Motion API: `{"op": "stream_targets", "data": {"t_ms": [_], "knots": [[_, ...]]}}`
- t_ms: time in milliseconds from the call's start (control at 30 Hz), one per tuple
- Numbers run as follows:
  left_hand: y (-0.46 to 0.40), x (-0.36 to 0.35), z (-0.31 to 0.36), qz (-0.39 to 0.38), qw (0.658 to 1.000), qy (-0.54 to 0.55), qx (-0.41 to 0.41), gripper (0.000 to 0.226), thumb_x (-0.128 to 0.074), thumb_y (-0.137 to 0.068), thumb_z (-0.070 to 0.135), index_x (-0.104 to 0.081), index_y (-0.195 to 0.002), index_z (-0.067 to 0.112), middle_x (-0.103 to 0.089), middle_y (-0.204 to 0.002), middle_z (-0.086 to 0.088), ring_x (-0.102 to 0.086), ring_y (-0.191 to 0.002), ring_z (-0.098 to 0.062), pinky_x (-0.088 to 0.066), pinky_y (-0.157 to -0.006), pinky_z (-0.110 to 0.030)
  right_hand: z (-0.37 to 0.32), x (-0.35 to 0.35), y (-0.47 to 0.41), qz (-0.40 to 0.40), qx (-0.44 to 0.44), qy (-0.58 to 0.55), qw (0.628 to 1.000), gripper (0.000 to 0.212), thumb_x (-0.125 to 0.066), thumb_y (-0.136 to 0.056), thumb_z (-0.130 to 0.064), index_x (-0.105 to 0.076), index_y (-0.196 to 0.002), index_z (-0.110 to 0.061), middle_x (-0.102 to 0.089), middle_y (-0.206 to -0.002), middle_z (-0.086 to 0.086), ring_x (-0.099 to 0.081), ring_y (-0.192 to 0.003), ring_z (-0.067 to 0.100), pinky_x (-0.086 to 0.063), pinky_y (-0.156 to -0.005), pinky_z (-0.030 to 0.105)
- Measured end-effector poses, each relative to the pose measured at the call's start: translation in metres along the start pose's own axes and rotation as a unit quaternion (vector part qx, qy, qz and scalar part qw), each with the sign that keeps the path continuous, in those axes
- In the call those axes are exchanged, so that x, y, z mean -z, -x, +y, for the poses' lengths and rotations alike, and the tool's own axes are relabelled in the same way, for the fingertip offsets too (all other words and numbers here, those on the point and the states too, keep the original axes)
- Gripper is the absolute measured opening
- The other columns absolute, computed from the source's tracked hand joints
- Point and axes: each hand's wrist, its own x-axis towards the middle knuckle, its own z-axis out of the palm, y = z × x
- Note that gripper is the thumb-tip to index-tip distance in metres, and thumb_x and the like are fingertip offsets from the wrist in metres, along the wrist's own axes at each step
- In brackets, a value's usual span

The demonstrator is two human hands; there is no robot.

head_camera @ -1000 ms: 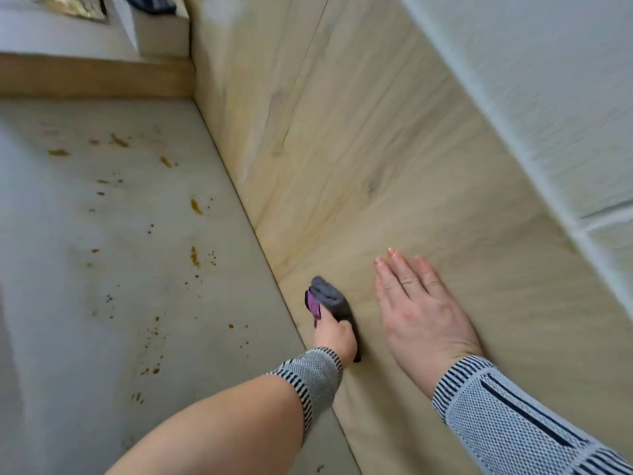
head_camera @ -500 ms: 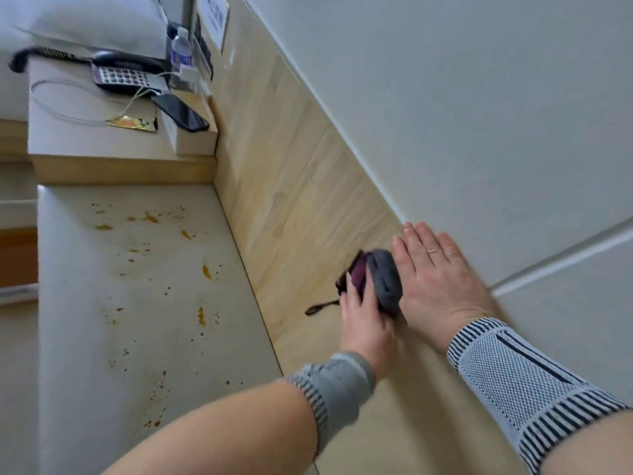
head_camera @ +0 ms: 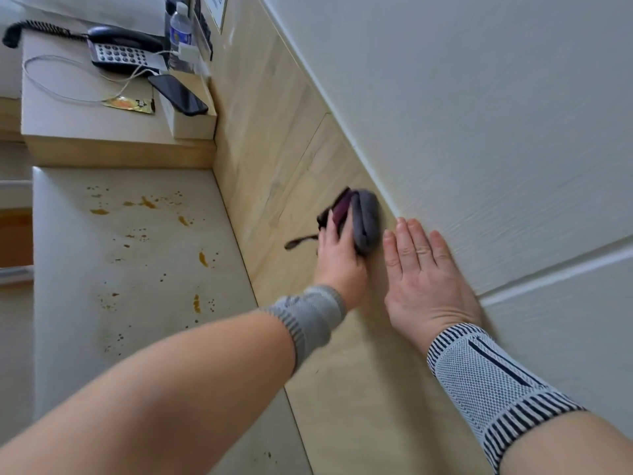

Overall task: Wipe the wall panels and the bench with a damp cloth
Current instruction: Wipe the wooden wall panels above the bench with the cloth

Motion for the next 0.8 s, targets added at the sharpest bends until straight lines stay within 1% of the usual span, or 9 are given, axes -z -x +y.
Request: {"op": "stream_targets", "data": {"t_ms": [67,167,233,333,433,500,567,700,800], "knots": [[-0.022,0.008,0.001,0.016,1.0,0.007,0.016,0.079,-0.041,-0.093,0.002,-0.01,-0.156,0.04,0.0,-0.164,0.016,-0.007,-0.152,-0.016,-0.016,-0.123,-0.041,-0.001,-0.001,0.001,-0.018,0.0,0.012,1.0,0.063,-0.028,-0.08,-0.021,-0.031,-0.137,0.006,-0.043,-0.143,0.028,-0.043,-0.133,0.042,0.0,-0.119,0.046],[0.011,-0.009,0.0,0.016,1.0,0.006,-0.002,0.072,-0.04,-0.094,0.013,-0.012,-0.157,0.036,0.001,-0.164,0.013,-0.003,-0.152,-0.015,-0.015,-0.123,-0.041,-0.001,-0.002,0.0,-0.03,-0.005,0.037,0.999,0.064,-0.024,-0.081,-0.024,-0.028,-0.139,0.003,-0.041,-0.146,0.026,-0.04,-0.136,0.04,0.0,-0.118,0.046],[0.059,-0.027,-0.004,0.01,0.999,0.015,-0.039,0.069,-0.039,-0.096,0.026,-0.006,-0.153,0.045,0.003,-0.163,0.019,0.0,-0.152,-0.012,-0.013,-0.124,-0.041,-0.002,-0.001,0.001,-0.019,-0.006,0.027,0.999,0.063,-0.025,-0.083,-0.024,-0.029,-0.139,0.004,-0.038,-0.147,0.027,-0.04,-0.136,0.041,0.001,-0.118,0.046],[0.072,-0.032,-0.002,0.018,0.998,0.04,-0.039,0.08,-0.043,-0.1,0.017,0.008,-0.141,0.063,0.007,-0.157,0.029,0.001,-0.151,-0.009,-0.009,-0.125,-0.037,-0.001,-0.001,0.002,-0.018,-0.004,0.055,0.998,0.062,-0.015,-0.087,-0.026,-0.015,-0.146,-0.006,-0.016,-0.154,0.021,-0.029,-0.143,0.037,0.011,-0.117,0.046],[0.022,-0.018,0.0,0.035,0.998,0.034,0.033,0.083,-0.044,-0.094,0.004,0.001,-0.155,0.04,-0.001,-0.164,0.013,-0.005,-0.151,-0.015,-0.01,-0.124,-0.034,-0.004,0.002,-0.001,-0.046,-0.008,0.042,0.998,0.063,-0.023,-0.082,-0.023,-0.026,-0.14,0.003,-0.038,-0.148,0.026,-0.04,-0.136,0.04,0.002,-0.118,0.046],[-0.01,-0.006,-0.001,0.046,0.994,0.036,0.088,0.082,-0.041,-0.091,0.0,-0.004,-0.158,0.029,-0.003,-0.165,0.006,-0.007,-0.151,-0.016,-0.01,-0.124,-0.032,-0.004,0.004,-0.001,-0.035,-0.001,0.097,0.995,0.065,-0.025,-0.084,-0.025,-0.016,-0.143,0.0,-0.029,-0.153,0.025,-0.031,-0.141,0.039,0.009,-0.116,0.047],[-0.012,-0.011,-0.005,0.062,0.991,0.039,0.115,0.081,-0.04,-0.09,0.0,-0.006,-0.158,0.028,-0.002,-0.165,0.007,-0.008,-0.151,-0.014,-0.009,-0.122,-0.028,-0.001,0.005,0.002,-0.037,0.005,0.087,0.996,0.066,-0.021,-0.087,-0.027,0.002,-0.144,-0.003,-0.009,-0.158,0.024,-0.016,-0.147,0.038,0.02,-0.112,0.048],[0.066,-0.042,-0.02,0.038,0.99,0.087,0.107,0.089,-0.045,-0.087,-0.001,-0.004,-0.158,0.032,0.004,-0.164,0.016,-0.005,-0.151,-0.01,-0.01,-0.124,-0.03,-0.006,0.006,0.0,-0.065,-0.019,0.069,0.995,0.066,-0.018,-0.082,-0.024,-0.017,-0.144,0.001,-0.03,-0.152,0.027,-0.032,-0.14,0.041,0.009,-0.117,0.046],[0.1,-0.049,-0.023,-0.006,0.992,0.073,0.1,0.086,-0.044,-0.091,0.004,0.0,-0.158,0.034,0.01,-0.162,0.02,0.002,-0.151,-0.007,-0.004,-0.123,-0.028,-0.003,0.007,0.002,-0.067,0.011,0.112,0.991,0.069,0.006,-0.08,-0.027,0.022,-0.142,0.0,0.016,-0.154,0.026,0.002,-0.147,0.041,0.028,-0.108,0.049]]}}
